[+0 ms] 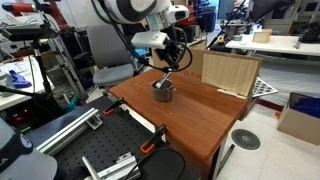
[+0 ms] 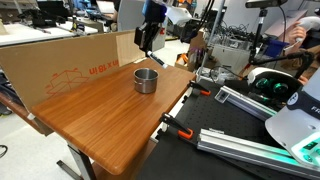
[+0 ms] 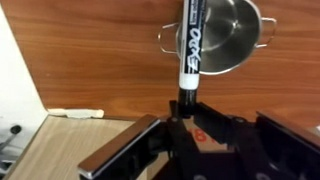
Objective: Put the black marker in the silver pot
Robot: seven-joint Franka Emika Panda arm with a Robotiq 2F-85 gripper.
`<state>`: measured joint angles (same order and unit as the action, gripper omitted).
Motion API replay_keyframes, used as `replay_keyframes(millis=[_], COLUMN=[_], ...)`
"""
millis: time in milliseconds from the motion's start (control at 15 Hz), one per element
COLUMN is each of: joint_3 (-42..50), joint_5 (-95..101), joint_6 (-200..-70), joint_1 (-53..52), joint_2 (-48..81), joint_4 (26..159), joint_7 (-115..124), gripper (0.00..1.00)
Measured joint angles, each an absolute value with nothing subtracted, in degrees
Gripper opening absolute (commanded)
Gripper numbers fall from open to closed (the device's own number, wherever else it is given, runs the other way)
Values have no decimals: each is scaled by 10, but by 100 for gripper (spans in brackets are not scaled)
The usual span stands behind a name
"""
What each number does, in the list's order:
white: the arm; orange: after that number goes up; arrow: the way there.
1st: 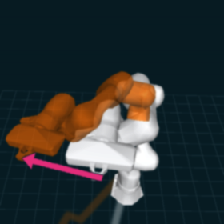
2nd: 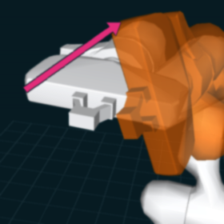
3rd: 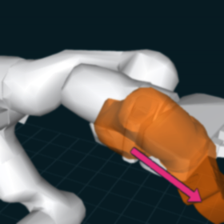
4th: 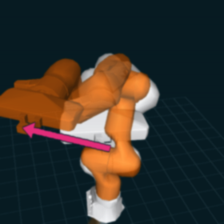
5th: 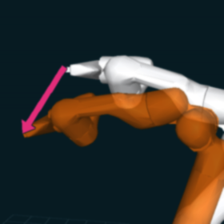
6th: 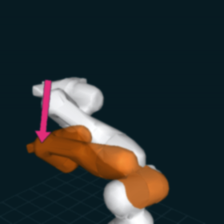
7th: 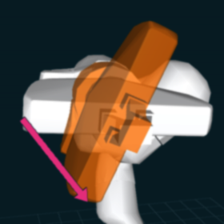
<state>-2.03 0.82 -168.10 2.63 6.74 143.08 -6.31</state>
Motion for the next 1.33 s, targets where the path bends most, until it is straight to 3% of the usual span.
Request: replay_keyframes(millis=[400, 1333], joint_3=[-84, -70], joint_5=[-106, -112], joint_6=[-1745, -1751], joint_1=[26, 38], joint_2=[47, 63], joint_4=[1459, 1442], joint_7=[-128, -130], gripper=[6, 6])
